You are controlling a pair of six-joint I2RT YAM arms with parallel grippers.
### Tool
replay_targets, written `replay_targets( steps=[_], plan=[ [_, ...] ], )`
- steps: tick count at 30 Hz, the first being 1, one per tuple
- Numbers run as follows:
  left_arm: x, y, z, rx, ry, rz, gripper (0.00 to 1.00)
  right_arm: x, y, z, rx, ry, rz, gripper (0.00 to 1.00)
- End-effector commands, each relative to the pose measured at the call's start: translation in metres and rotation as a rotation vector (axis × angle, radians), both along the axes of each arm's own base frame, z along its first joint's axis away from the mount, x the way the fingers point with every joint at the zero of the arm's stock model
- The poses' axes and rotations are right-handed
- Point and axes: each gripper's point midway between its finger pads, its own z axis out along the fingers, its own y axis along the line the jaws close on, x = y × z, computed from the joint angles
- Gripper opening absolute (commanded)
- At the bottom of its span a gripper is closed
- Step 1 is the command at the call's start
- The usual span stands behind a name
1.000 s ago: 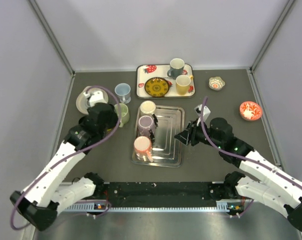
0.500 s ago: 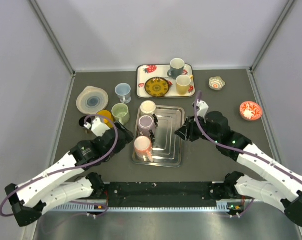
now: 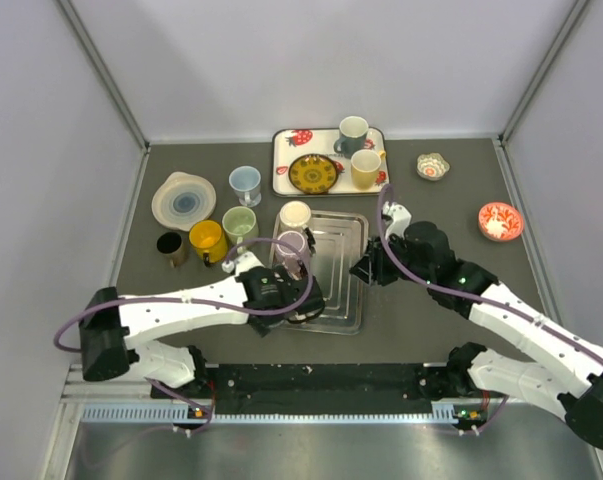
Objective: Turn the mug right side up
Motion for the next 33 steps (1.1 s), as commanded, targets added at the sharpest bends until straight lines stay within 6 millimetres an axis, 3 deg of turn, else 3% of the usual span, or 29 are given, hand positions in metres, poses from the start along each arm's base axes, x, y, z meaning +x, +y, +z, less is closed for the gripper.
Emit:
replay_targets(
  steps=[1,8,33],
  plan=[
    [0.005,-0.007,-0.001,0.051,-0.003,0.041,0.88,-0.002,0.002,0.027,0.048,-0.072,0.018,0.38],
    [0.015,-0.032,-0.006,0.121,0.008,-0.03,0.81,-0.008,-0.003,0.03,0.064,-0.097,0.018,0.38],
    [0.03,-0.024,-0.04,0.123,0.048,-0.041,0.57,-0.021,-0.016,0.012,0.079,-0.08,-0.003,0.38]
  ],
)
